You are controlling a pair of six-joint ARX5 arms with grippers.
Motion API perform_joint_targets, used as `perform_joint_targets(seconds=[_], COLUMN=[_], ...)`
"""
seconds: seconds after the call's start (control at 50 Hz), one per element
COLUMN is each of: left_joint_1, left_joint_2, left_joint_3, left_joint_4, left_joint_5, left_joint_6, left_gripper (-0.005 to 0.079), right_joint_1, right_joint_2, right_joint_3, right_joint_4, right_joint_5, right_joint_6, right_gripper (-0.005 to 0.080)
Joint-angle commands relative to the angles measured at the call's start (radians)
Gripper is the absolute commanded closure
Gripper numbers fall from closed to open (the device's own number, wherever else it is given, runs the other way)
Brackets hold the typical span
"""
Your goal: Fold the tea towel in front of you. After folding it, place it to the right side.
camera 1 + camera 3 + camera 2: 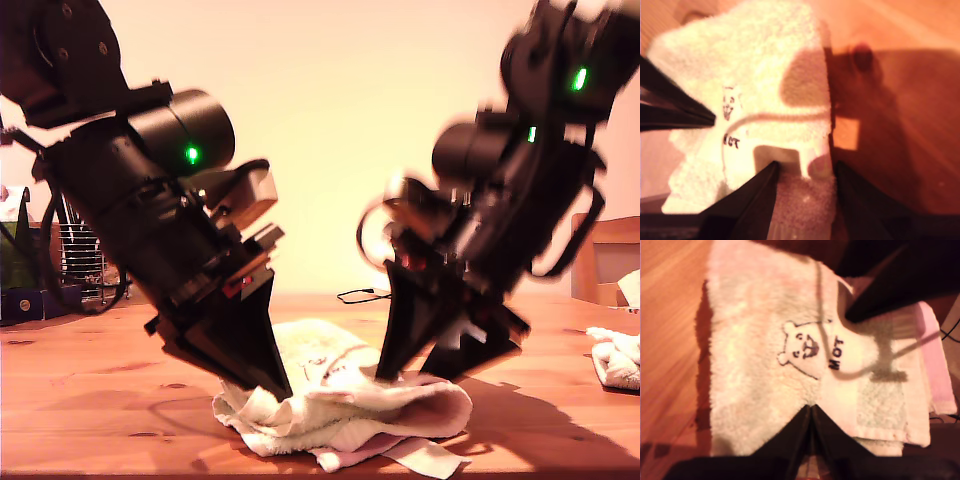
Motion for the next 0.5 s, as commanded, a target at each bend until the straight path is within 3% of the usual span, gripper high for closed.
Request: perform_joint_targets(seconds=[0.0, 0.32, 0.48], left_joint_1=[-0.003, -0.003, -0.003], left_joint_2=[0.036, 0.036, 0.036], left_joint_3=[-0.016, -0.016, -0.016], left_joint_4=[-0.011, 0.012, 0.014], left_joint_5=[-0.004, -0.005, -0.005], left_joint_6=[0.011, 0.019, 0.018], left_gripper=[0.0766, 0.0766, 0.0766], right_joint_1=[0.006, 0.041, 0.057], right_joint_2=[0.038, 0.050, 0.050], right_joint_3=[-0.004, -0.003, -0.002], right_joint_4=[-0.006, 0.000, 0.000], right_joint_5=[-0.006, -0.170, -0.174], right_joint_6=[0.000, 0.042, 0.048], right_gripper=[0.0416, 0.0425, 0.0516])
